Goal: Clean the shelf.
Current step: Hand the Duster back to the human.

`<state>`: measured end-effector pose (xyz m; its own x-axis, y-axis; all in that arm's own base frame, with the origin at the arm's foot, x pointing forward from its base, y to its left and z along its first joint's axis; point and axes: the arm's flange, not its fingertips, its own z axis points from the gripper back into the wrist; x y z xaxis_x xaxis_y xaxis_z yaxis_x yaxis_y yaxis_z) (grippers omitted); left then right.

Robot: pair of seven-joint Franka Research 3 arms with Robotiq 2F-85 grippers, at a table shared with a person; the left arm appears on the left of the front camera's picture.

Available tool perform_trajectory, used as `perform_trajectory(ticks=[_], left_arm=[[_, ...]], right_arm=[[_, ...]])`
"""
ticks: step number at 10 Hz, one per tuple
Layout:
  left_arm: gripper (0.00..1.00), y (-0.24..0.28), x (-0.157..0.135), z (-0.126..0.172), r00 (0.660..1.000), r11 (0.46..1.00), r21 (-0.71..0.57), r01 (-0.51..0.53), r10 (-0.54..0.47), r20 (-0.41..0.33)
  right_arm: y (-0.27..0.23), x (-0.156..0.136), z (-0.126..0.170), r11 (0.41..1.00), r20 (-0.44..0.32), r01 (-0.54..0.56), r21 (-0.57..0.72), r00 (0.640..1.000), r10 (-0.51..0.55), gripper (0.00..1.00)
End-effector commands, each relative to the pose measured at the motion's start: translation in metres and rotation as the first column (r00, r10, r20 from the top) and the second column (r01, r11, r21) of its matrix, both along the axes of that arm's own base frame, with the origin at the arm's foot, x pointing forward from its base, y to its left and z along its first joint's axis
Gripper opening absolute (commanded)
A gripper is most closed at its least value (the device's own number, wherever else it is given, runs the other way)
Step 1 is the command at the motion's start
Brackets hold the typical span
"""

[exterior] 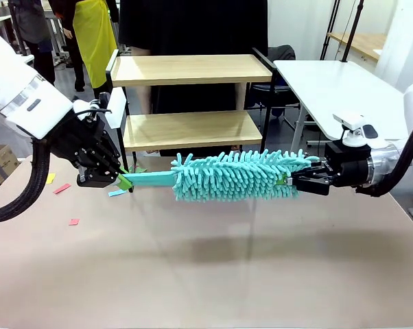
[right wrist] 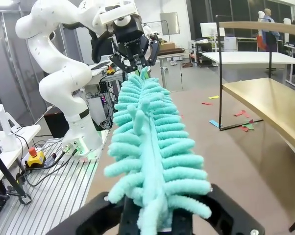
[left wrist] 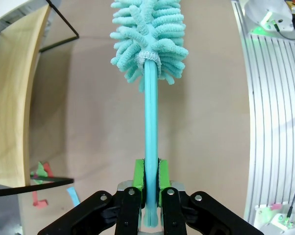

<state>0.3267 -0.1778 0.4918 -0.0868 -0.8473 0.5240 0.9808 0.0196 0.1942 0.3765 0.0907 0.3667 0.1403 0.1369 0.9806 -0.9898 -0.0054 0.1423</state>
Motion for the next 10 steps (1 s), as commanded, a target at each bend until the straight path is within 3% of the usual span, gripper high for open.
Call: perform_trajectory(ticks=[1,3,4,5,6,7,8,9,10], left_arm=[[0.13,-0.001,-0.001,0.001,1.000,1.000,-0.007,-0.011,0.011,-0.003],[0.13,-0.001,-0.001,0.001,1.000,1.000,-0.007,-0.011,0.011,-0.003],[0.13,-0.001,-0.001,0.001,1.000,1.000,-0.007,-0.011,0.011,-0.003],[0.71,0.001,0.000,0.000,1.000,1.000,0.000,-0.002,0.002,0.000],[0.71,0.007,0.001,0.003,0.999,0.999,-0.012,-0.033,0.032,-0.044],[1.00,0.016,0.004,0.005,0.995,0.998,-0.034,-0.054,0.052,-0.081],[0.75,0.030,0.007,0.007,0.990,0.995,-0.060,-0.076,0.068,-0.126],[1.00,0.047,0.008,0.010,0.983,0.989,-0.126,-0.080,0.057,-0.174],[1.00,0.067,0.012,0.010,0.972,0.974,-0.193,-0.117,0.072,-0.222]], right_arm=[[0.001,-0.070,-0.005,1.000,0.045,-0.021,0.020,0.999,0.020,0.00],[0.002,-0.069,-0.004,0.992,-0.004,-0.117,0.045,0.993,0.117,0.00],[0.000,-0.001,0.001,1.000,0.010,-0.014,0.004,1.000,0.014,0.00],[0.000,-0.001,0.001,1.000,0.010,-0.014,0.004,1.000,0.014,0.00],[0.000,-0.001,0.001,1.000,0.010,-0.014,0.004,1.000,0.014,0.00],[0.000,-0.001,0.001,1.000,0.010,-0.014,0.004,1.000,0.014,0.00],[0.000,-0.001,0.001,1.000,0.010,-0.014,0.004,1.000,0.014,0.00],[0.000,-0.001,0.001,1.000,0.010,-0.014,0.004,1.000,0.014,0.00],[0.000,-0.001,0.001,1.000,0.010,-0.014,0.004,1.000,0.014,0.00]])
